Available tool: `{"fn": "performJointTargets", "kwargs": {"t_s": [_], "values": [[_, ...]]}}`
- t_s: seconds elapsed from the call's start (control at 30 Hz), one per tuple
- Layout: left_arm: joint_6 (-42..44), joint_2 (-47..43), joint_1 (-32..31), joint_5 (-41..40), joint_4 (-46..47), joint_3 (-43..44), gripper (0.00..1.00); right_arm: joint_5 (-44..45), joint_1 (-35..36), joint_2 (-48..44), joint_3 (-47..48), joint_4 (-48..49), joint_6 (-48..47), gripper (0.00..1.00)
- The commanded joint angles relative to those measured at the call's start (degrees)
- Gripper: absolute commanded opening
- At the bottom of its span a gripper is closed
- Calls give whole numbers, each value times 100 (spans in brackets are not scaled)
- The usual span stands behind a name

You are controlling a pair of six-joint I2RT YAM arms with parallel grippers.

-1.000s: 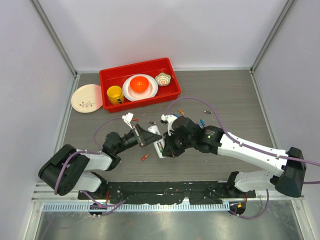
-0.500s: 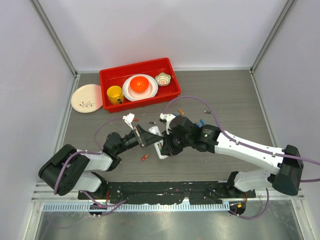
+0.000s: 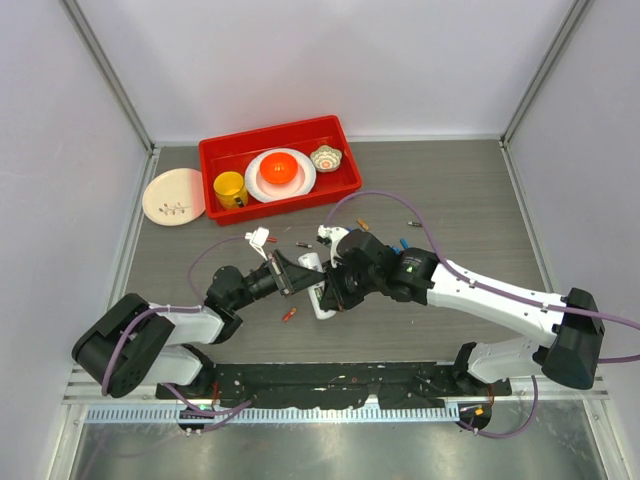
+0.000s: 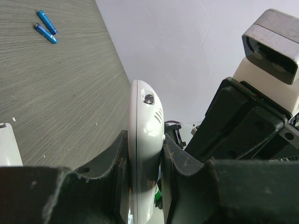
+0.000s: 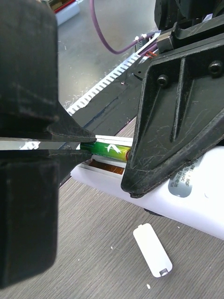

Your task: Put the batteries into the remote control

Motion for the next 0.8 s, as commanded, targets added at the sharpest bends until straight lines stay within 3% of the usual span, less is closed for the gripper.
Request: {"fn": "performJointTargets", "kwargs": {"t_s": [0.0,0.57,0.77], "values": [[-226,-310,-178,11,1770,82,0,-19,-55,157,198,232,108,1],[-165,-372,-354,-323,1779,-33,0,-194,-266,306,260,205,565,1],[-147,-328,-354,-376,1779,-59,0,-195,-266,315,286,171,574,11]]}}
